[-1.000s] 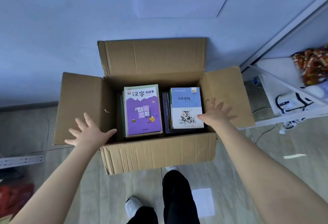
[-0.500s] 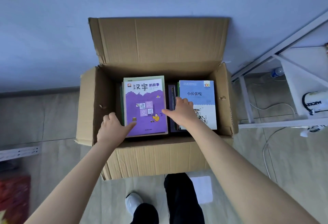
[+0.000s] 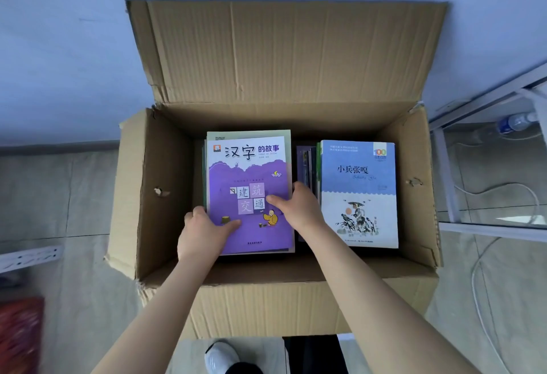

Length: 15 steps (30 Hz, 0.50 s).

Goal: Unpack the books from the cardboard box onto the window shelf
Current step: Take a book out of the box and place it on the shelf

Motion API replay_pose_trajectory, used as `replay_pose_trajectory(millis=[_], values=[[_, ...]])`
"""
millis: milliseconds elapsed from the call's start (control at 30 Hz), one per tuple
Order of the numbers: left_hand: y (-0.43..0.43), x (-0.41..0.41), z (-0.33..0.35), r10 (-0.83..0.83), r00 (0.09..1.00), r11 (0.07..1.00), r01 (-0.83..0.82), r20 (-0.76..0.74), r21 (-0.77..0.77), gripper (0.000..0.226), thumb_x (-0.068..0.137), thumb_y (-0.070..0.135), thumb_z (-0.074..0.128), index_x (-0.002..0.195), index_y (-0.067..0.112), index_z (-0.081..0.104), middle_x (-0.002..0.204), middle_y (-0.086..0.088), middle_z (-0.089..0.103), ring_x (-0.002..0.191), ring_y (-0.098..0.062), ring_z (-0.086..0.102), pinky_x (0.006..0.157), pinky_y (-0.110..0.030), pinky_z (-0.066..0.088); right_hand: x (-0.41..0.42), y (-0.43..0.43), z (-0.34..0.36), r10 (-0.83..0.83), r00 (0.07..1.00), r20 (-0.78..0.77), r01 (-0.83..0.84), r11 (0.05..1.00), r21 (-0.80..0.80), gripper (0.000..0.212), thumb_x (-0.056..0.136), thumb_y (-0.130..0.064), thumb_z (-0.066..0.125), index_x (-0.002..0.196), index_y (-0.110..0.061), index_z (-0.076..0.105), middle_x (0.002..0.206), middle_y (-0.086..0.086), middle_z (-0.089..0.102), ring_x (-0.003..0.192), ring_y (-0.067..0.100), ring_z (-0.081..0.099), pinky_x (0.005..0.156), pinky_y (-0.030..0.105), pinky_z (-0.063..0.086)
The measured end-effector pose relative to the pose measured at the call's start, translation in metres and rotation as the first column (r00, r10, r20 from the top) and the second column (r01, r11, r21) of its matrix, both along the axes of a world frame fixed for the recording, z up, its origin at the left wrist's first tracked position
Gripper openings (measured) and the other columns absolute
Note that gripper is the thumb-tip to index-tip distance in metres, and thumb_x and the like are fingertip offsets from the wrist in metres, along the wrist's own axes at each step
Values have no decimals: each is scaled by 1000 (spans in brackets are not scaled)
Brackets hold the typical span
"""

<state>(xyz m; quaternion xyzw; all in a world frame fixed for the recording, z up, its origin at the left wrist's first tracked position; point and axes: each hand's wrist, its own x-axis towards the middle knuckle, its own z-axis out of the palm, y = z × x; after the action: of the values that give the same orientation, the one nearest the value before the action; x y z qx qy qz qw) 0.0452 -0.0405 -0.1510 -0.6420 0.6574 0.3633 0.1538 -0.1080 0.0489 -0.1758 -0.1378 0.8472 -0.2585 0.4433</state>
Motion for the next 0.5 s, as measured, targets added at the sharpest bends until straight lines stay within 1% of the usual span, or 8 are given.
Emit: replay_pose_trajectory(millis=[67,167,200,267,400,500], values=[[5,-4,3,2,1000,999,-1,5,-34,67,73,45,74,119,5,47,118,-14,49,103,-34,57,82,-41,48,-4,1,1,-11,1000,21,11,1000,1,48,82,-41,68,110,-6,52,113,8,64,100,26,63,81,41,54],[19,-9,6,4,1000,995,-4,-2,-99,65,76,42,73,121,3,47,121,-17,48,110,-36,52,89,-42,45,-10,1,2,-26,998,52,26,1000,0,45,82,-38,69,109,-8,52,113,7,65,101,26,64,73,32,50],[23,-10,7,14,1000,994,-16,-13,-107,65,76,41,73,123,3,47,123,-18,47,112,-36,50,92,-42,43,-11,2,3,-31,997,63,32,999,-2,43,81,-37,70,109,-8,52,113,7,66,101,25,64,72,31,50],[27,-9,7,32,999,993,-36,-39,-110,65,77,40,73,124,4,46,127,-17,46,116,-35,48,95,-42,41,-13,4,2,-55,995,83,56,998,-10,41,81,-35,71,108,-10,54,112,6,66,100,24,64,76,33,52],[27,-8,6,55,995,994,-63,-81,-94,63,77,40,72,125,6,47,128,-16,46,117,-33,46,96,-41,42,-15,7,3,-110,987,114,111,994,-9,40,79,-32,73,107,-11,55,110,6,67,97,24,65,83,39,53],[24,-7,5,89,989,991,-100,-119,-87,66,77,38,72,130,7,48,131,-15,44,122,-31,43,100,-41,39,-17,9,4,-143,979,145,147,989,-13,37,79,-29,74,104,-11,54,110,7,67,96,24,65,86,43,53]])
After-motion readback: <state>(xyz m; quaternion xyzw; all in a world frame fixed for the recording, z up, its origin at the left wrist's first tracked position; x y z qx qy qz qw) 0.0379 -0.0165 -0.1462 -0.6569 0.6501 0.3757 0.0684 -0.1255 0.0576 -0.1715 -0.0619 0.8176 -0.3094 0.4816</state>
